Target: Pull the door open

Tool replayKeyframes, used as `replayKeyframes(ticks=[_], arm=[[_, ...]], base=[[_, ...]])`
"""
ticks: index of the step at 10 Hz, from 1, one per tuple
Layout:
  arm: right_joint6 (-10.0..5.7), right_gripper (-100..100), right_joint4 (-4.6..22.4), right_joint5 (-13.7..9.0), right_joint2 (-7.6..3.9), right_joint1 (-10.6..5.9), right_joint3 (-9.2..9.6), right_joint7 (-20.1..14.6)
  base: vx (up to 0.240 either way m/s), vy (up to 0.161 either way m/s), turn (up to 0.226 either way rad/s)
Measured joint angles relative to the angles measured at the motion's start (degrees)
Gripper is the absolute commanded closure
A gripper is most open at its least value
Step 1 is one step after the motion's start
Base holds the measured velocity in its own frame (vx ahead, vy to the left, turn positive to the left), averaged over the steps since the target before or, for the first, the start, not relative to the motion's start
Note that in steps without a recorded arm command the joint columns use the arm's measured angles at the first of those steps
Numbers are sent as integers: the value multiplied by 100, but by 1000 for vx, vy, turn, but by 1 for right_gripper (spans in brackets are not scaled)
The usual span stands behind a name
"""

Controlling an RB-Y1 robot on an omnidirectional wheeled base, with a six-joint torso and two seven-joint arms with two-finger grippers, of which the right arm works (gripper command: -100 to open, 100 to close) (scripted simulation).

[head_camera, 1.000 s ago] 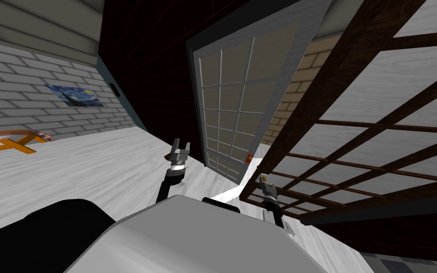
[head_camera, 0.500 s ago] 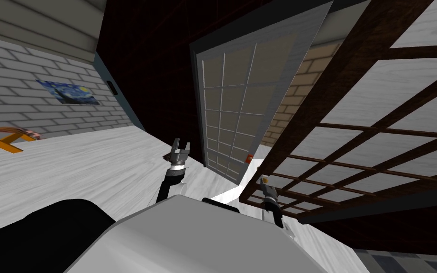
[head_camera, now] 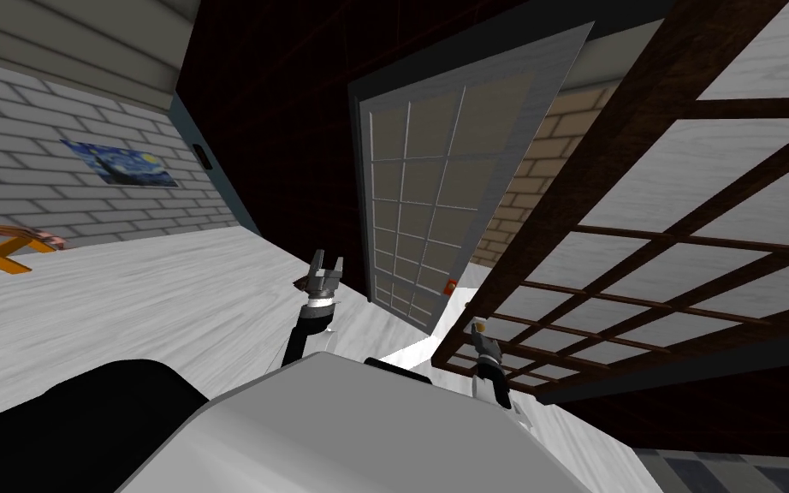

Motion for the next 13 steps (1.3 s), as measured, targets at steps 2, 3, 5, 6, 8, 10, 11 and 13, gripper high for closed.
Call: replayKeyframes(ticks=[2,3,5,6,8,10,11,13], arm=[[62,100,5,-18,32,-50,-32,55],[338,100,-552,29,141,204,59,-26],[352,100,-699,36,145,263,93,-65],[194,100,-395,10,68,87,40,-20],[112,100,-407,-5,111,34,107,-205],[164,100,-546,-18,138,106,164,-437],[170,100,-526,-43,138,94,172,-560],[57,100,-369,-103,109,40,182,-827]], base=[[6,4,5],[0,0,0],[-6,6,4],[-18,25,108],[-17,0,47],[-19,-20,38],[-26,-21,61],[-30,-24,61]])
